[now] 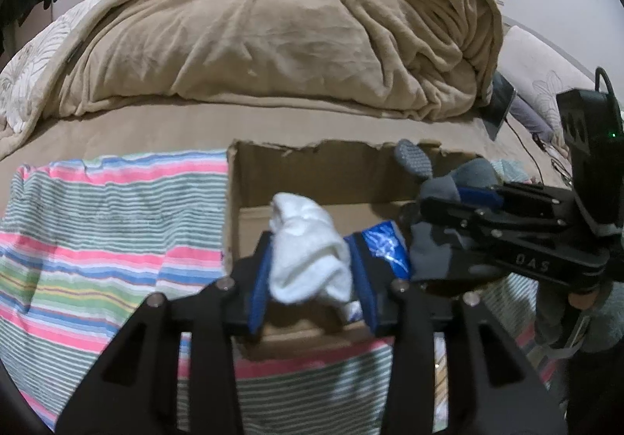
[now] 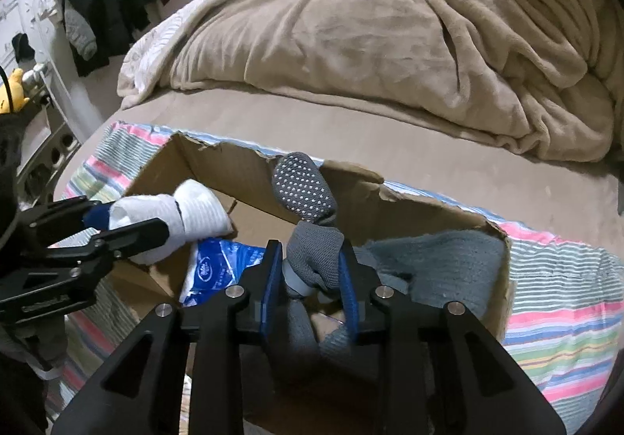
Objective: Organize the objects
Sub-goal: 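Lower the white sock and grey sock into the box and release both, then grasp the clear snack bag with the left tool while the right tool grasps the cartoon tissue pack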
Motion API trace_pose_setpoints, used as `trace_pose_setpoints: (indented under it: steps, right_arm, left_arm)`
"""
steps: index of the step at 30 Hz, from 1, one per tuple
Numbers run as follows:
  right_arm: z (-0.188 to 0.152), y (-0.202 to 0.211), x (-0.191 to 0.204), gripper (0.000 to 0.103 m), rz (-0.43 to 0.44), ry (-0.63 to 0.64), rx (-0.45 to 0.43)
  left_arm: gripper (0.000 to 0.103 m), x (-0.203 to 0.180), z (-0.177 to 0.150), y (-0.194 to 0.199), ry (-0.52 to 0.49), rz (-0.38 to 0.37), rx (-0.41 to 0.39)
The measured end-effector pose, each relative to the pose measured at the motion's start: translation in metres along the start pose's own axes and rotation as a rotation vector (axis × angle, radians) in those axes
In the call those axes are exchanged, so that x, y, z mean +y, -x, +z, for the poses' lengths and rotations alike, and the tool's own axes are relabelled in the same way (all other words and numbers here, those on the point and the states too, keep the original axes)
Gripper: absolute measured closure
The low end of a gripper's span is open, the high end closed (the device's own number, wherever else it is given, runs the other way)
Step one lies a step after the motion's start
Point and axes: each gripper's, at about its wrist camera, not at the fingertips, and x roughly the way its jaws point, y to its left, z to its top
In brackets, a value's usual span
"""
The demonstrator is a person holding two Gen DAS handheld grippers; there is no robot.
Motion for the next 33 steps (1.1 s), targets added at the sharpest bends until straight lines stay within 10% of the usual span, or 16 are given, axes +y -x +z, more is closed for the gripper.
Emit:
trace_pose_setpoints:
  steps: [4,33]
  right_arm:
    - [0.0,0.007,-0.001,0.062,-0.008,-0.015,-0.003]
    - [-0.063,0.14,0.05,0.029,0.012,-0.007,-0.153]
  left_arm:
    - [0.043,-0.005,-0.004,0.011,-0.003,-0.026,-0.015]
    - [0.024,-0.022,-0.056,0.13,-0.013,-0.064,-0.113]
